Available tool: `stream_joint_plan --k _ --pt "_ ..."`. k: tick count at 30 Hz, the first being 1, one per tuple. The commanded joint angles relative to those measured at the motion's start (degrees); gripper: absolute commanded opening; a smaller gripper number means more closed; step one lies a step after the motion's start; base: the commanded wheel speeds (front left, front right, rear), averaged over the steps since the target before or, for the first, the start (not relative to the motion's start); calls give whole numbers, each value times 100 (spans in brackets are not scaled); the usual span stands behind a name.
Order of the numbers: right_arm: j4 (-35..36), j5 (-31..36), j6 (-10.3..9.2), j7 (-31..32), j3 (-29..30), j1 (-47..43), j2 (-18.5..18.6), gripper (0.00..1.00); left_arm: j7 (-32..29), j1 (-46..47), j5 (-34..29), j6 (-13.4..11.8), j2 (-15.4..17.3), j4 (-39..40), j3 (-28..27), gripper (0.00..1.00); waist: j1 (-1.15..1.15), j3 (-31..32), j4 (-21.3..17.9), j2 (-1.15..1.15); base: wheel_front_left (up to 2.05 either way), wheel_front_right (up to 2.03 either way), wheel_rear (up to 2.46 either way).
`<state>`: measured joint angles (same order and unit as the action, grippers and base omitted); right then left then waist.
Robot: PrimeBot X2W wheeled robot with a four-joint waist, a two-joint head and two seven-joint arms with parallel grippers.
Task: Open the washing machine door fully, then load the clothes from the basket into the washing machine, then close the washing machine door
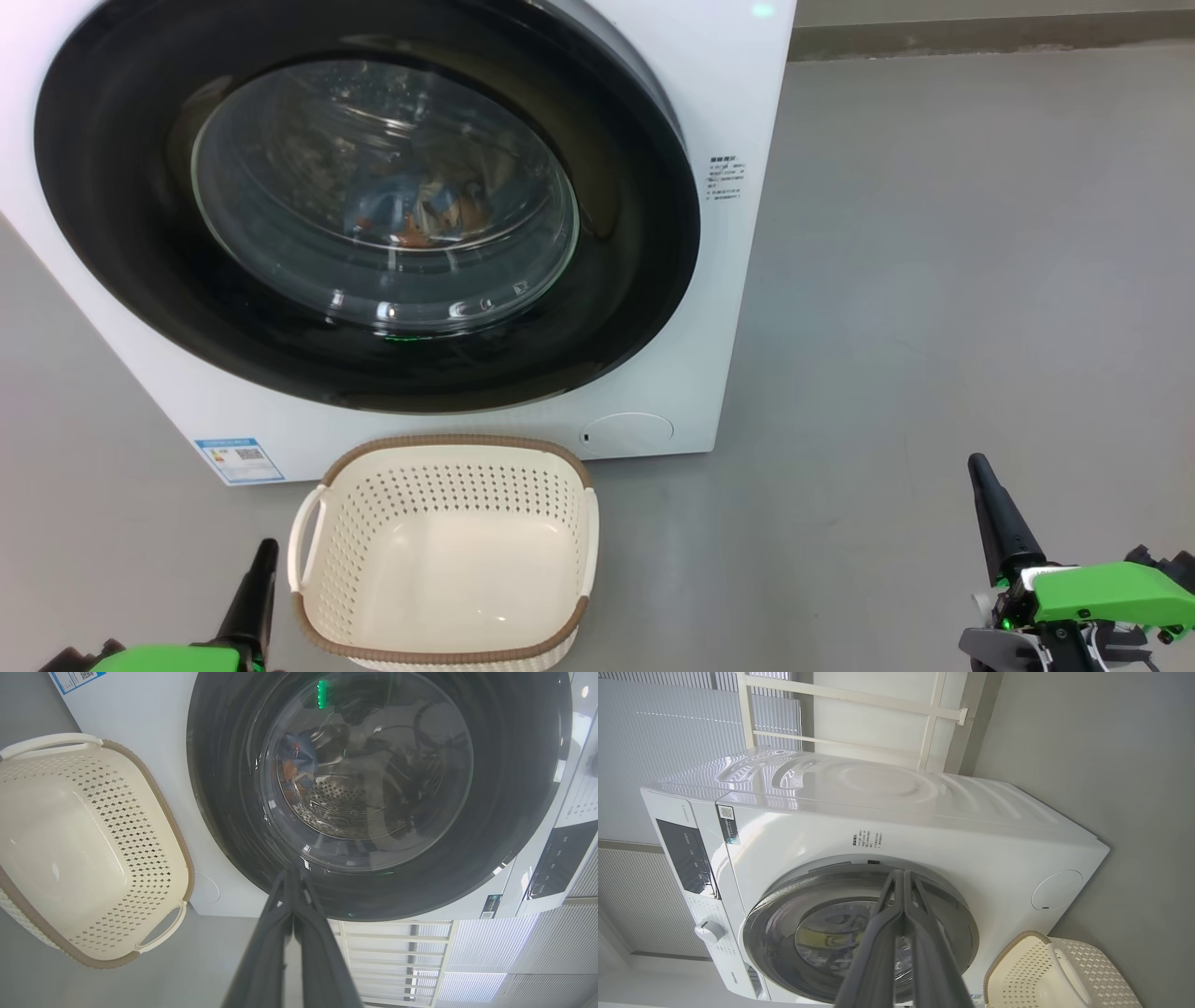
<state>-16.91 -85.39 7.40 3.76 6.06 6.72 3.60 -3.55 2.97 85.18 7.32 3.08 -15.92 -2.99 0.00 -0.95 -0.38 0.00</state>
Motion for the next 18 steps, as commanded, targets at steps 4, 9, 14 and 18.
stream_joint_plan --k 4,9,14,18 --pt "222 -291 8 108 -58 -27 -13 0 -103 282 322 15 55 176 -227 0 0 28 14 0 0 0 0" --pt "264 -543 9 194 -13 -45 -34 0 -189 303 585 16 38 183 -266 0 0 58 28 0 0 0 0" --pt "291 -701 9 249 17 -57 -48 0 -245 317 748 16 26 188 -292 0 0 78 38 0 0 0 0" --pt "290 -699 9 251 19 -56 -49 0 -247 317 745 16 23 188 -295 0 0 78 38 0 0 0 0"
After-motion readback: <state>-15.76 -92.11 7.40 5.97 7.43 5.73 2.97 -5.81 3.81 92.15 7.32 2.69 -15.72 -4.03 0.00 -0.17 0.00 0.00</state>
